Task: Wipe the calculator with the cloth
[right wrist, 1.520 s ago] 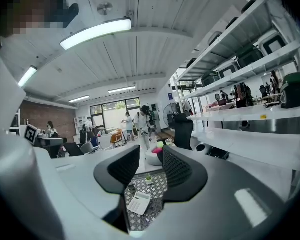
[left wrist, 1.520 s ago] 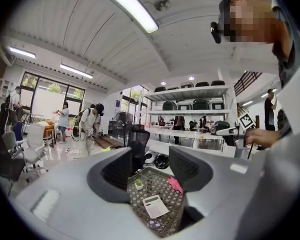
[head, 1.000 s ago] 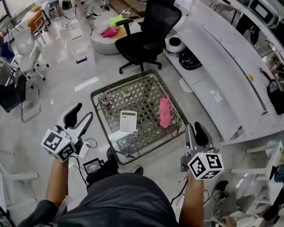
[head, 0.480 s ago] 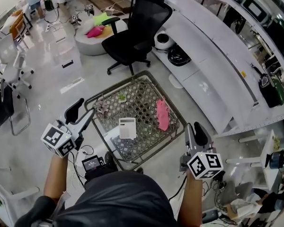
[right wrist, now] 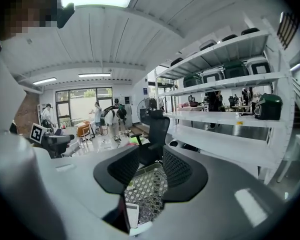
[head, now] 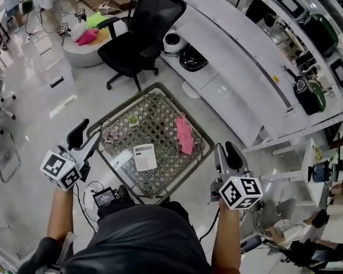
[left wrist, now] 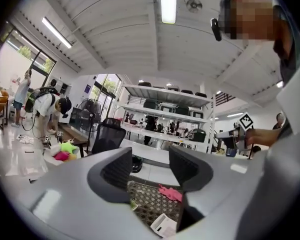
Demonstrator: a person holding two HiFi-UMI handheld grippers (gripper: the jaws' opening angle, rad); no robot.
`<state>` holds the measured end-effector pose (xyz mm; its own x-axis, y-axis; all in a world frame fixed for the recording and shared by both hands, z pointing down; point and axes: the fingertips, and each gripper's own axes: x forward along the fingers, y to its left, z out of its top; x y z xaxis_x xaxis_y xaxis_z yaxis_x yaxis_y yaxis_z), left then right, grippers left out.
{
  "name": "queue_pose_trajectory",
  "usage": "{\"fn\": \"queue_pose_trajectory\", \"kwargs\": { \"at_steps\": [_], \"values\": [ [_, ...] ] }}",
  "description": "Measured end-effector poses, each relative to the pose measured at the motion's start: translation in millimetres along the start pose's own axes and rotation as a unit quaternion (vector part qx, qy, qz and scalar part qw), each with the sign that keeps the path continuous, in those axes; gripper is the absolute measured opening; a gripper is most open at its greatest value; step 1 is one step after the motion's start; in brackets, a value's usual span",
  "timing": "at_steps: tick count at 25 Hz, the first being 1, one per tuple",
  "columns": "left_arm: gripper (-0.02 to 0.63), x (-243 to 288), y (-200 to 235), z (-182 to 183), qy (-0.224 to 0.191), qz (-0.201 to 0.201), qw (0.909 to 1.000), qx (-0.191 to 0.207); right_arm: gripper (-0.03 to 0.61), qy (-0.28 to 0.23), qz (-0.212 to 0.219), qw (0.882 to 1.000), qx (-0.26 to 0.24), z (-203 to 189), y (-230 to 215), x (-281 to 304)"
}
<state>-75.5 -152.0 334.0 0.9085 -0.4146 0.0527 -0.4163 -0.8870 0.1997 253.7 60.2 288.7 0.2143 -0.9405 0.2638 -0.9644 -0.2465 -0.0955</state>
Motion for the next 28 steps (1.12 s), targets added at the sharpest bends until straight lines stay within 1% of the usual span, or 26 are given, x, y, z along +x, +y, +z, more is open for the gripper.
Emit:
{"fn": "queue_pose_trajectory", "kwargs": {
  "at_steps": [4,6,9,11,14,18,23,28],
  "values": [
    [0.249,1.0,16.9,-10.2,0.002,0.008,0.9999,-0.010,0.124,0.013,-0.001,1.000,-0.002,-6.4,-0.1,17.7],
    [0.247,1.9,21.6,-16.1,0.006,0.020,0.9997,-0.016,0.124,0.022,0.004,1.000,0.001,-13.7,-6.4,30.9],
    [0.247,10.2,23.2,-19.9,0.011,0.033,0.9993,-0.014,0.124,0.033,0.012,0.999,0.010,-24.3,-22.0,52.6],
    [0.248,11.4,20.7,-18.0,0.019,0.051,0.9984,-0.017,0.124,0.043,0.023,0.999,0.018,-34.1,-31.3,69.9],
    [0.247,4.3,17.7,-21.2,0.026,0.083,0.9960,-0.022,0.124,0.065,0.042,0.997,0.029,-57.9,-42.6,97.8],
    [0.249,-1.4,17.8,-28.2,0.035,0.112,0.9929,-0.019,0.127,0.104,0.054,0.992,0.038,-93.8,-59.8,133.0],
    [0.247,-3.3,6.5,-32.8,0.055,0.149,0.9869,-0.031,0.135,0.165,0.062,0.983,0.046,-143.9,-82.2,169.5],
    [0.248,-3.7,-0.7,-45.5,0.071,0.173,0.9814,-0.042,0.146,0.223,0.073,0.971,0.049,-196.0,-94.8,201.4]
  ]
}}
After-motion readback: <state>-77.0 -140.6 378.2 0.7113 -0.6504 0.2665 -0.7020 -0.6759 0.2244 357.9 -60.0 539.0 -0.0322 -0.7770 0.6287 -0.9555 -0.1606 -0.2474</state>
